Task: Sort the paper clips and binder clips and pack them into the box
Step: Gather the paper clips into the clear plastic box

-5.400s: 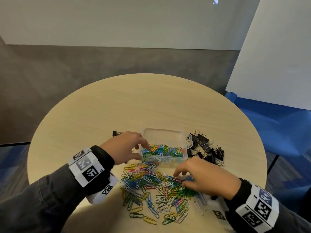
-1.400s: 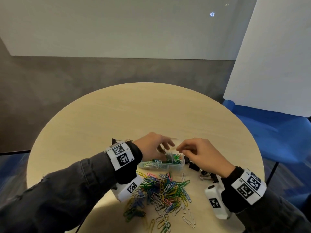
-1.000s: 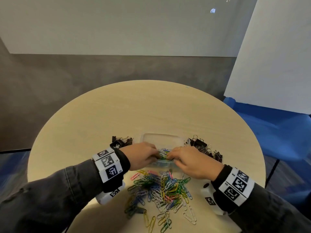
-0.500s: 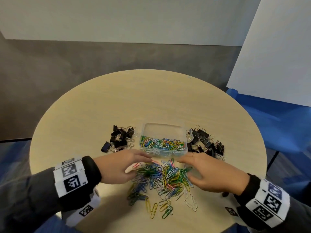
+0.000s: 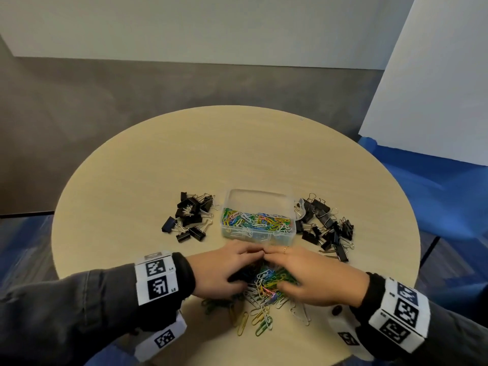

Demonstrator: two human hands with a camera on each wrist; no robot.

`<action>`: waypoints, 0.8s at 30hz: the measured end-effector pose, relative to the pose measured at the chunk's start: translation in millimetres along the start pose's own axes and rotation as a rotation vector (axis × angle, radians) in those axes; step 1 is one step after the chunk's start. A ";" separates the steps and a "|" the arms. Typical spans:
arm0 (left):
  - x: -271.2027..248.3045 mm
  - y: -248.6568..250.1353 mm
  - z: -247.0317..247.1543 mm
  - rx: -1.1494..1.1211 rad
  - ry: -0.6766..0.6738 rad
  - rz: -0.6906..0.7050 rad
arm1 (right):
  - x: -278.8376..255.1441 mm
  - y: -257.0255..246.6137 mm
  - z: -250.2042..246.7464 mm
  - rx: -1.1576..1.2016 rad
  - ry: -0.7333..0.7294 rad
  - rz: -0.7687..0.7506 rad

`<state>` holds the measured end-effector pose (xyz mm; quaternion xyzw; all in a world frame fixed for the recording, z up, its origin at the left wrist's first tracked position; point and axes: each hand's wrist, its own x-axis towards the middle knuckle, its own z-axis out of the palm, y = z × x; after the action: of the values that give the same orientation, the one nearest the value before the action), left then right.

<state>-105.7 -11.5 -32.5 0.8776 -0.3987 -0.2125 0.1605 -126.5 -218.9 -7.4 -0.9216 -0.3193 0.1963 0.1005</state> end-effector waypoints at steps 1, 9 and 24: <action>-1.9 -0.7 -2.1 -0.016 0.017 0.021 | -3.1 0.4 0.0 0.013 -0.010 -0.015; -55.6 -33.0 -9.6 -0.127 0.051 -0.212 | -49.4 40.8 4.6 0.139 0.021 0.156; -14.4 1.7 5.5 -0.124 0.128 -0.222 | -3.6 -3.2 11.0 0.157 0.084 0.139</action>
<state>-118.0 -2.2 -33.0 0.9165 -0.2742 -0.1967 0.2149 -135.5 -218.0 -15.3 -0.9383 -0.2337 0.1883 0.1718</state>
